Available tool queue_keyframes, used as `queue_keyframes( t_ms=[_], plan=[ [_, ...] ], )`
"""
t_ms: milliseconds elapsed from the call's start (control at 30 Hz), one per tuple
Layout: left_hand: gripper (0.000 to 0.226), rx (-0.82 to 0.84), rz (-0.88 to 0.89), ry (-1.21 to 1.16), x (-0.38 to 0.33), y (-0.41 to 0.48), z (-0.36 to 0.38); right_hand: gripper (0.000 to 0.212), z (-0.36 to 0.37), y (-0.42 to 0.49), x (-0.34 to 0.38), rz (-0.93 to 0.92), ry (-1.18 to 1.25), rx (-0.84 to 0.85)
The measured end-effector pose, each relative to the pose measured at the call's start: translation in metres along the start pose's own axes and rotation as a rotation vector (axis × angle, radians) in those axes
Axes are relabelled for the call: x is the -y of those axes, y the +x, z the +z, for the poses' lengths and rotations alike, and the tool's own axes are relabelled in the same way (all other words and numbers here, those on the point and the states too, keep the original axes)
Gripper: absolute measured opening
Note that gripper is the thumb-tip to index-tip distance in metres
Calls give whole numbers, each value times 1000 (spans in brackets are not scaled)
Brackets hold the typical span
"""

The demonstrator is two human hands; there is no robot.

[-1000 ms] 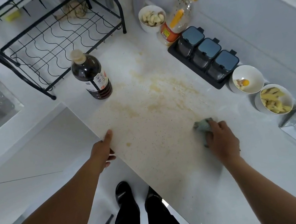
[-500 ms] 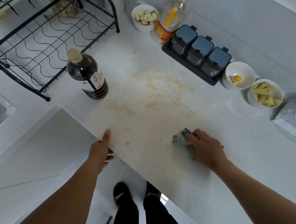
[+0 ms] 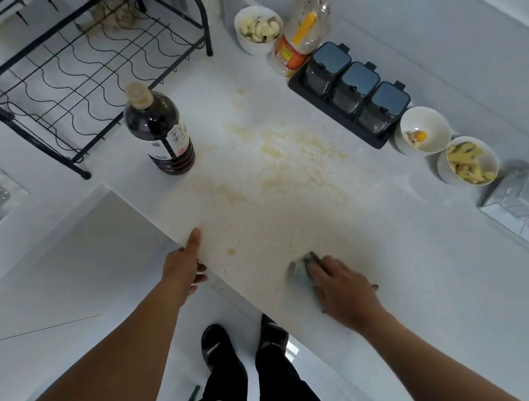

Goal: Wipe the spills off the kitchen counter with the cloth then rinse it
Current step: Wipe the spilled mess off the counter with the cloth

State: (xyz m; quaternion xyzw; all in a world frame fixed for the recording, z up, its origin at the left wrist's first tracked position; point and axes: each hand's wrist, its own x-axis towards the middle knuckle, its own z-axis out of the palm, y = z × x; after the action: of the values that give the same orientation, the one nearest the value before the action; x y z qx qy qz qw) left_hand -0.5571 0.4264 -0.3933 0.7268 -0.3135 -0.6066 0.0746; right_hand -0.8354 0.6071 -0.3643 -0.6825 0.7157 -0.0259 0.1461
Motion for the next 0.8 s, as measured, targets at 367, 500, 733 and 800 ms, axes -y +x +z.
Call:
queue_keyframes(
  t_ms=[367,500,733,800],
  plan=[
    [83,15,7,19,-3,-1,-4,43,-2,-11,33,180,59,79],
    [81,25,25,41,-3,0,-3,41,3,-11,69,423,84,21],
    [77,53,39,60,-4,5,-8,42,1,-19,75,585,92,55],
    [78,63,41,73,-4,5,-9,36,8,-23,87,338,38,69]
  ],
)
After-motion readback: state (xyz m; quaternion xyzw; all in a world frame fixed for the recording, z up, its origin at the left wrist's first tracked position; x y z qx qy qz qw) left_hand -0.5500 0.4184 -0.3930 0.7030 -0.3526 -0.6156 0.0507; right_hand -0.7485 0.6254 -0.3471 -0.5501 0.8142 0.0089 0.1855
